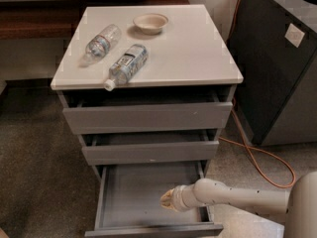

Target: Place water bottle into bottom drawer

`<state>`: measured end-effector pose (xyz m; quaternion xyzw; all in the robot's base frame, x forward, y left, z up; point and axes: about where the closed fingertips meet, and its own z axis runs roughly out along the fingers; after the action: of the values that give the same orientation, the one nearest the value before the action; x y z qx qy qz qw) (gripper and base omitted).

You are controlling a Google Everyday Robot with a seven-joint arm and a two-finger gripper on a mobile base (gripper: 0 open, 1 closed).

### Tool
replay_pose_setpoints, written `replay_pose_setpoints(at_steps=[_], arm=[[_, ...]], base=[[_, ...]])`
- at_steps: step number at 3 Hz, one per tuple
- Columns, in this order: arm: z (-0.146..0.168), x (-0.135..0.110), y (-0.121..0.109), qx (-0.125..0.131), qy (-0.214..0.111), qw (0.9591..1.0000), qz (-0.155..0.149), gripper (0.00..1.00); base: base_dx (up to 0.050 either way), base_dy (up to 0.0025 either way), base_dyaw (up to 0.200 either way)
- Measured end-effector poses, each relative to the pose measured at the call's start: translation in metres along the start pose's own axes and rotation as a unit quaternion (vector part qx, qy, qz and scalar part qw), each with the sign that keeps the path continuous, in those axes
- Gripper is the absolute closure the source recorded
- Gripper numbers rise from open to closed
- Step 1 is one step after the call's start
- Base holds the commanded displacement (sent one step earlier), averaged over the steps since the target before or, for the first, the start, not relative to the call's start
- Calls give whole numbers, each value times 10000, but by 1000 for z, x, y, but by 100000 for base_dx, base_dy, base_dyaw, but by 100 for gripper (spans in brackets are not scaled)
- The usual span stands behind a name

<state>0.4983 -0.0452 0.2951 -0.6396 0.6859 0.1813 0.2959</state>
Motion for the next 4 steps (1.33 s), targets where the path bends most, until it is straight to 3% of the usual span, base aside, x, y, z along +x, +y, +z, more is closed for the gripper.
replay_pose_setpoints(at_steps=[2,3,4], arm=[[-63,-61,-15,205,39,9972,-722,100],[-91,-91,-19,314,50,9934,-1098,100],[-115,-116,-26,325,154,9894,-1405,87]], base=[[0,0,0],[0,0,0],[0,0,0]])
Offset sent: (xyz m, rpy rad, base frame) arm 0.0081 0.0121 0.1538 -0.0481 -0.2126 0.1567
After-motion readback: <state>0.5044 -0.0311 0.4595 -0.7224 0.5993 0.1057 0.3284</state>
